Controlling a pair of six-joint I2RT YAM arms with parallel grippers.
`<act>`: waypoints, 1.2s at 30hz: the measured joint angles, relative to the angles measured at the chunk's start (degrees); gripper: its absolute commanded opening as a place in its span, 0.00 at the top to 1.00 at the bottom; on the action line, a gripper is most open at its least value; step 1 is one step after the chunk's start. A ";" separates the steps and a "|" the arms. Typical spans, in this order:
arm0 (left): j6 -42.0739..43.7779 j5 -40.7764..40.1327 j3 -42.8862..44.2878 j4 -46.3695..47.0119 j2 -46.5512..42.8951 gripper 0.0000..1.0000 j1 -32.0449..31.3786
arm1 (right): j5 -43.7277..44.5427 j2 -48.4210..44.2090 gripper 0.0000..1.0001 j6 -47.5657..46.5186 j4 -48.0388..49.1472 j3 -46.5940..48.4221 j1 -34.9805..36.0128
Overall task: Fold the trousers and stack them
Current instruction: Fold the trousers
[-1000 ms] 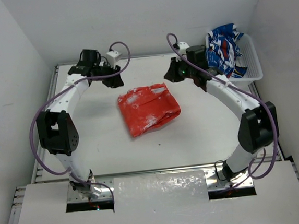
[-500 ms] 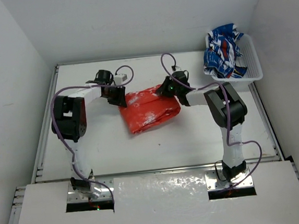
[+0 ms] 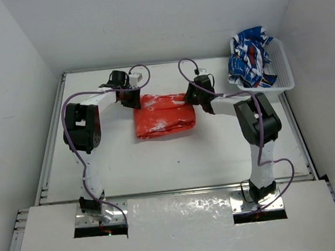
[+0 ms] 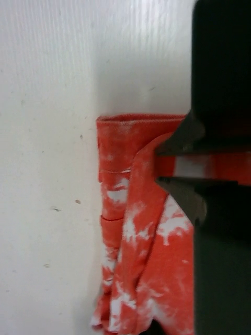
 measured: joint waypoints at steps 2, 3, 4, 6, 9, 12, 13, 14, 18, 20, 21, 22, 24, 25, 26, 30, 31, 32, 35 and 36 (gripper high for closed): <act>0.02 -0.17 -0.09 0.15 -0.02 0.76 0.00 | -0.02 -3.87 0.52 -3.93 -4.20 -0.28 -0.17; 0.02 -0.20 -0.26 0.31 -0.09 0.76 0.00 | 0.00 -6.34 0.46 -5.22 -6.12 -0.59 -0.33; 0.02 -0.22 -0.55 0.46 -0.22 0.76 0.00 | -0.02 -9.57 0.38 -6.25 -8.61 -1.07 -0.55; 0.13 -0.35 -0.87 0.63 -0.59 0.75 0.00 | -0.50 -16.52 0.34 -6.29 -13.22 -2.14 -0.87; 0.35 -0.72 -1.03 0.61 -0.98 0.75 0.00 | -3.65 -26.82 0.28 -3.52 -14.32 -7.48 -1.27; 0.57 -0.76 -1.14 0.63 -1.05 0.75 0.00 | -7.48 -30.51 0.24 0.15 -14.88 -13.05 -1.31; 0.59 -0.76 -1.14 0.63 -1.05 0.75 0.00 | -8.59 -30.05 0.24 1.01 -15.52 -14.14 -1.27; 0.61 -0.76 -1.16 0.63 -1.07 0.75 0.00 | -9.68 -29.11 0.24 1.99 -16.50 -15.19 -1.27; 0.68 -1.07 -1.33 0.76 -1.11 0.76 -0.04 | -14.08 -26.01 0.37 5.33 -18.21 -19.80 -1.22; 0.79 -1.27 -1.88 1.18 -1.33 0.80 -0.11 | -16.31 -25.33 0.55 7.13 -17.79 -21.57 -1.22; 0.83 -1.40 -2.10 1.31 -1.44 0.87 -0.17 | -17.49 -25.09 0.75 7.98 -17.25 -22.23 -1.25; 0.83 -1.46 -2.23 1.38 -1.53 0.91 -0.26 | -18.43 -24.83 0.84 8.61 -16.68 -22.53 -1.27; 1.14 -2.14 -2.25 1.44 -1.60 1.00 -0.55 | -20.22 -24.09 1.00 9.92 -14.97 -22.80 -1.44; 1.22 -2.49 -2.25 1.46 -1.60 1.00 -0.63 | -21.11 -23.76 1.00 10.47 -13.94 -23.08 -1.73; 1.38 -2.80 -2.25 1.46 -1.57 1.00 -0.70 | -21.79 -23.52 1.00 10.84 -13.03 -23.47 -2.10; 1.64 -3.61 -1.55 0.87 -1.42 1.00 -0.96 | -23.54 -22.43 1.00 9.07 -9.66 -26.10 -3.72; 1.68 -3.82 -1.27 0.57 -1.31 1.00 -1.09 | -23.61 -22.03 1.00 8.00 -9.25 -26.27 -3.76; 1.81 -4.09 -0.90 0.15 -1.16 1.00 -1.18 | -23.63 -21.53 1.00 6.51 -8.74 -26.29 -3.74; 1.90 -4.15 0.33 -0.83 -0.46 1.00 -1.22 | -23.43 -19.63 1.00 2.08 -7.69 -25.73 -3.76; 1.90 -4.15 0.48 -1.03 -0.42 0.98 -1.22 | -23.30 -18.88 0.99 0.79 -7.56 -25.29 -3.76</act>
